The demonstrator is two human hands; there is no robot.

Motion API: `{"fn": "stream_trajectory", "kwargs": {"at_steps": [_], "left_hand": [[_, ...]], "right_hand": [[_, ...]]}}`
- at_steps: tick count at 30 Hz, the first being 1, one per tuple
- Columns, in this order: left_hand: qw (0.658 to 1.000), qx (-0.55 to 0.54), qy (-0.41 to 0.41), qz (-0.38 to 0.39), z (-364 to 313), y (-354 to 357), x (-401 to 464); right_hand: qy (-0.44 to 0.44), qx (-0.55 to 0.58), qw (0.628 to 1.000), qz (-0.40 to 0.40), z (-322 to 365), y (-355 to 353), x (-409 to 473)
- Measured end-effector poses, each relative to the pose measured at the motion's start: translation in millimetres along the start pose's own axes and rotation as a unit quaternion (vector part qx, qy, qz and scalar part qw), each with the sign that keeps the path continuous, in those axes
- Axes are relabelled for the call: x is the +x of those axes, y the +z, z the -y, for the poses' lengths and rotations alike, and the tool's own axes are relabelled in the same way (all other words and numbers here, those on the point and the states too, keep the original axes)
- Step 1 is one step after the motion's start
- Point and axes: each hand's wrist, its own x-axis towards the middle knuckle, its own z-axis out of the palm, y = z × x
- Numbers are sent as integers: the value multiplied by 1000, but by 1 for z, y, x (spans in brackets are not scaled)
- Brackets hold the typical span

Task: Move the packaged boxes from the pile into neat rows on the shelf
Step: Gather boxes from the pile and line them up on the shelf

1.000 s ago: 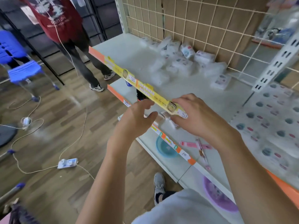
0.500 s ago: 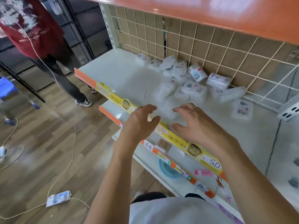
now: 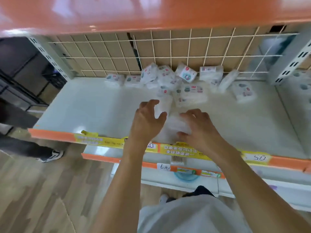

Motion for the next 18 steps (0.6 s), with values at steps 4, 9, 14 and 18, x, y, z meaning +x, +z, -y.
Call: {"fn": "stream_trajectory", "kwargs": {"at_steps": [4, 9, 14, 18], "left_hand": [[999, -16, -16, 27, 5, 7, 16], [998, -53, -31, 0, 3, 21, 24], [995, -76, -56, -15, 2, 28, 29], [994, -78, -81, -3, 3, 32, 30]], "right_hand": [[33, 32, 994, -99, -6, 26, -1], [36, 49, 986, -154, -1, 17, 3], [104, 218, 959, -151, 3, -2, -9], [157, 271, 935, -165, -9, 0, -6]]}}
